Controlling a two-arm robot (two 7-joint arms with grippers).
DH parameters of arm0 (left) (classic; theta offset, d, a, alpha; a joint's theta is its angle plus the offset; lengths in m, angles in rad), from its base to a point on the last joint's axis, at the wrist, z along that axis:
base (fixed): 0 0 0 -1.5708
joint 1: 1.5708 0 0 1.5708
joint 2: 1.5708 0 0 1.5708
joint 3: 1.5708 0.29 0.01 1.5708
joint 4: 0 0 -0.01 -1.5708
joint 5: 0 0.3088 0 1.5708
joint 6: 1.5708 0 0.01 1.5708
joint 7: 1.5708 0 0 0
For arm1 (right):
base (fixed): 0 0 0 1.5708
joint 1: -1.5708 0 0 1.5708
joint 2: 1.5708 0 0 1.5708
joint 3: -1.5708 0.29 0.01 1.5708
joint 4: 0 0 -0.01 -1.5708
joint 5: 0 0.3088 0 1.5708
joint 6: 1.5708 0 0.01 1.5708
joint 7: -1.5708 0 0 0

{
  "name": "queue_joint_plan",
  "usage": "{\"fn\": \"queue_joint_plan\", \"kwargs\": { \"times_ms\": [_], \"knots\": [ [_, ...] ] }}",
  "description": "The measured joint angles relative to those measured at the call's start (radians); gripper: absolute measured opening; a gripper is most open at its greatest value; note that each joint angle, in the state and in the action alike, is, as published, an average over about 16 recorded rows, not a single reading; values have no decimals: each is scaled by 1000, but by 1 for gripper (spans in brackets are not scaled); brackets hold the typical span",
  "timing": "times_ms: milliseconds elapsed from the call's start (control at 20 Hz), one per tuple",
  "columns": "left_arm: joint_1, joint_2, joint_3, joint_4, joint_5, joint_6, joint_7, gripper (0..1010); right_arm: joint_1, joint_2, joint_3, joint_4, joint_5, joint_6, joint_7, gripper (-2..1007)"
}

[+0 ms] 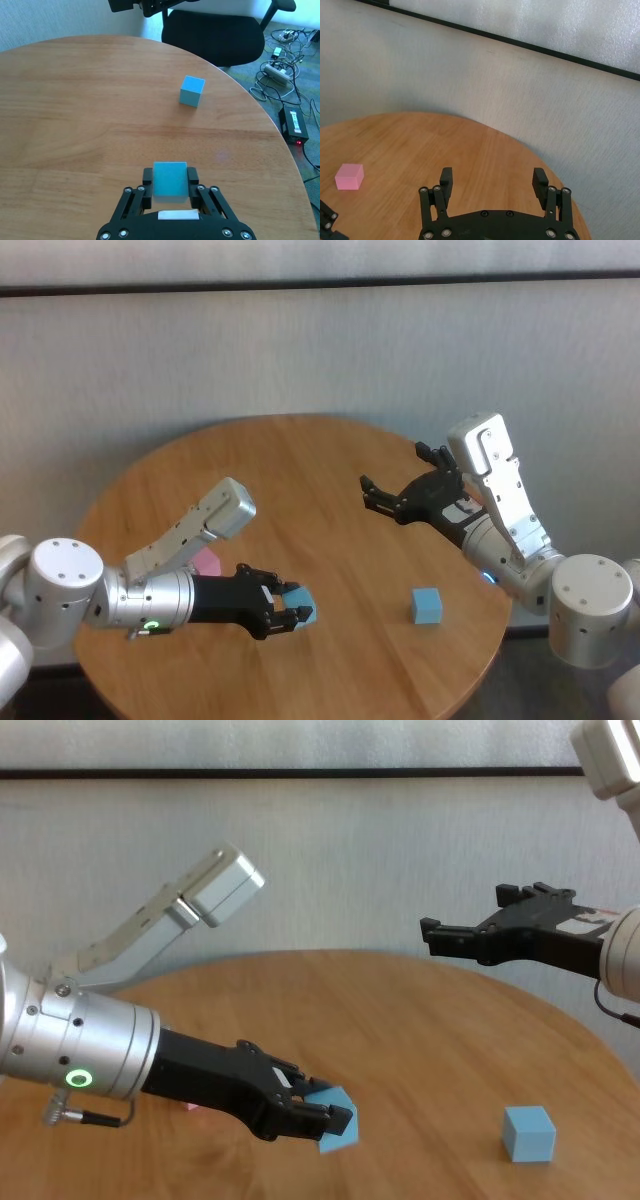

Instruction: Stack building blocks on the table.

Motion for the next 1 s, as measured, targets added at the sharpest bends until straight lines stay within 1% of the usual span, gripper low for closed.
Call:
{"fn": "queue_joint_plan", "kwargs": {
  "times_ms": [150,350,500,600,700,800,900,1000],
  "knots": [
    [0,1,0,-1,-1,0,0,555,0,0,0,0,0,0,0,1005],
    [2,2,-1,-3,-2,1,1,680,0,0,0,0,0,0,0,1005],
    [8,6,-9,-12,-8,2,9,785,0,0,0,0,0,0,0,1005],
    [16,11,-20,-25,-17,3,20,845,0,0,0,0,0,0,0,1005],
    [29,19,-36,-43,-26,0,38,893,0,0,0,0,0,0,0,1005],
    [46,29,-59,-67,-37,-7,66,932,0,0,0,0,0,0,0,1005],
    [68,39,-87,-94,-47,-19,104,960,0,0,0,0,0,0,0,1005],
    [93,49,-121,-124,-56,-36,151,980,0,0,0,0,0,0,0,1005]
  ]
}}
